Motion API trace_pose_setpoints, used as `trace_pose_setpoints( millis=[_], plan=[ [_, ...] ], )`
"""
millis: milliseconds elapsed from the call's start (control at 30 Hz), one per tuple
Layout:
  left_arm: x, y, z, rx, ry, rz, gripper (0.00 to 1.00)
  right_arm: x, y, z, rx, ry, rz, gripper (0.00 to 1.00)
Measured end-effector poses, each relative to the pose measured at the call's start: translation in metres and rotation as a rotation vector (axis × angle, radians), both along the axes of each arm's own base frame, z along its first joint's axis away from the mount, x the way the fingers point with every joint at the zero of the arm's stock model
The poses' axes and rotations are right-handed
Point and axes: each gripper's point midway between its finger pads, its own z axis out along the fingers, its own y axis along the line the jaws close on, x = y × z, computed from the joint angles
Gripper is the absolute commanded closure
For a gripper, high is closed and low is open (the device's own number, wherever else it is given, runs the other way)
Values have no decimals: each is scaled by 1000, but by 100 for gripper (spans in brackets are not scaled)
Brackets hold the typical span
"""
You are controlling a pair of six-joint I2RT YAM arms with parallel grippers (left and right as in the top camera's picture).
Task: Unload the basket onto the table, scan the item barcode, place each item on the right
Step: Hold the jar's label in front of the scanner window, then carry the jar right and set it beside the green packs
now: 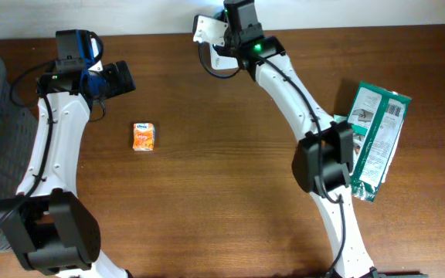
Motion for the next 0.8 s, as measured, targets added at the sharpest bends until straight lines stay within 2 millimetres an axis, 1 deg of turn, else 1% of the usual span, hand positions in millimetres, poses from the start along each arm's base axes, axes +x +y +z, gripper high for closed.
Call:
trace_pose_setpoints(
  millis=[33,67,100,133,167,233,267,333,367,433,567,633,700,767,800],
  plan=[
    [0,0,0,0,0,0,1,-7,-3,7,24,29,-20,46],
    [0,0,0,0,0,0,1,-9,-3,10,32,37,-25,46],
    [0,0,0,0,0,0,1,-24,-9,29,94,85,-76,46],
    [0,0,0,0,0,0,1,-36,-13,38,131,129,-109,46],
    [0,0,0,0,0,0,1,-55,-21,45,166,204,-161,48],
    [0,0,0,1,0,0,1,-77,-30,55,215,282,-230,54],
    [0,0,0,0,0,0,1,-89,-34,55,236,333,-266,55],
    [0,0,0,1,0,0,1,-111,-40,45,255,446,-327,57],
    [0,0,0,1,0,0,1,-128,-42,33,262,540,-363,57],
    [0,1,0,2,1,2,1,-155,-44,13,267,690,-425,58],
    [0,1,0,2,1,2,1,-193,-54,-8,227,877,-523,60],
    [0,1,0,2,0,2,1,-200,-58,-15,218,920,-564,61],
    [0,1,0,2,1,2,1,-200,-65,-24,223,935,-629,64],
    [0,1,0,2,1,2,1,-197,-82,-38,221,936,-729,67],
    [0,1,0,2,0,2,1,-195,-97,-48,219,940,-804,67]
  ],
)
